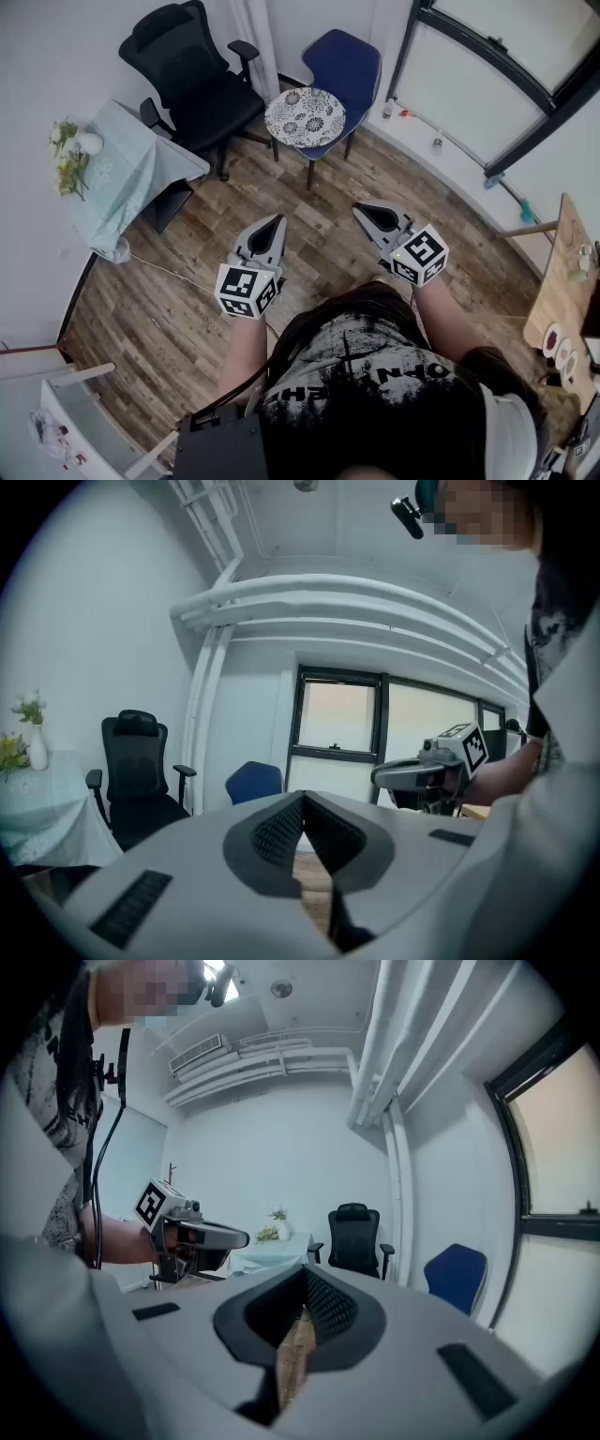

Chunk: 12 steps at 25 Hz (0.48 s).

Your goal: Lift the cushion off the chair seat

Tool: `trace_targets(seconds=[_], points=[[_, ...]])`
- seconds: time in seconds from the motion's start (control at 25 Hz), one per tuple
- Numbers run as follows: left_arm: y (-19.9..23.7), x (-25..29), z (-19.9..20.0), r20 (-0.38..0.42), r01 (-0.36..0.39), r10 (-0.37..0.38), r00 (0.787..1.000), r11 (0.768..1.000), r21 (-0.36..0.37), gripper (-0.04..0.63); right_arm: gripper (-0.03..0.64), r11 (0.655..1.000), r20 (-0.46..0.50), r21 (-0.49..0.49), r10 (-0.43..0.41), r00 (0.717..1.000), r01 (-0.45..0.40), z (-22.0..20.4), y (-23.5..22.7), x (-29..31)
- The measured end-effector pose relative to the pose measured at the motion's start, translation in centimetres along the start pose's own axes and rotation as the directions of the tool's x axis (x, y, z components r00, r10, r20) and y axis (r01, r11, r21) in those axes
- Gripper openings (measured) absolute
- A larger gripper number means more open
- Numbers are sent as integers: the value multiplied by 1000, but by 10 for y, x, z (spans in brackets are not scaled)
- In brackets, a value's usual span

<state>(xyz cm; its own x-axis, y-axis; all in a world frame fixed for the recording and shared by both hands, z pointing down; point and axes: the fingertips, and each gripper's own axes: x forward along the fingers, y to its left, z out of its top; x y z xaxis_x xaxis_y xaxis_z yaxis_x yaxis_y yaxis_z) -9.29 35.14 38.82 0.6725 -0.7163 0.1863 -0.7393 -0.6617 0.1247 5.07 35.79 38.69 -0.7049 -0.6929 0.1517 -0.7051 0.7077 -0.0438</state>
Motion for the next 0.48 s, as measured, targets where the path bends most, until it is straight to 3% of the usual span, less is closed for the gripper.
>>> trace_targets(seconds=[0.48], points=[[-7,-5,-9,-31,0,1,1000,1000,18,14,17,1000,39,26,12,999,-13,5,12,-3]])
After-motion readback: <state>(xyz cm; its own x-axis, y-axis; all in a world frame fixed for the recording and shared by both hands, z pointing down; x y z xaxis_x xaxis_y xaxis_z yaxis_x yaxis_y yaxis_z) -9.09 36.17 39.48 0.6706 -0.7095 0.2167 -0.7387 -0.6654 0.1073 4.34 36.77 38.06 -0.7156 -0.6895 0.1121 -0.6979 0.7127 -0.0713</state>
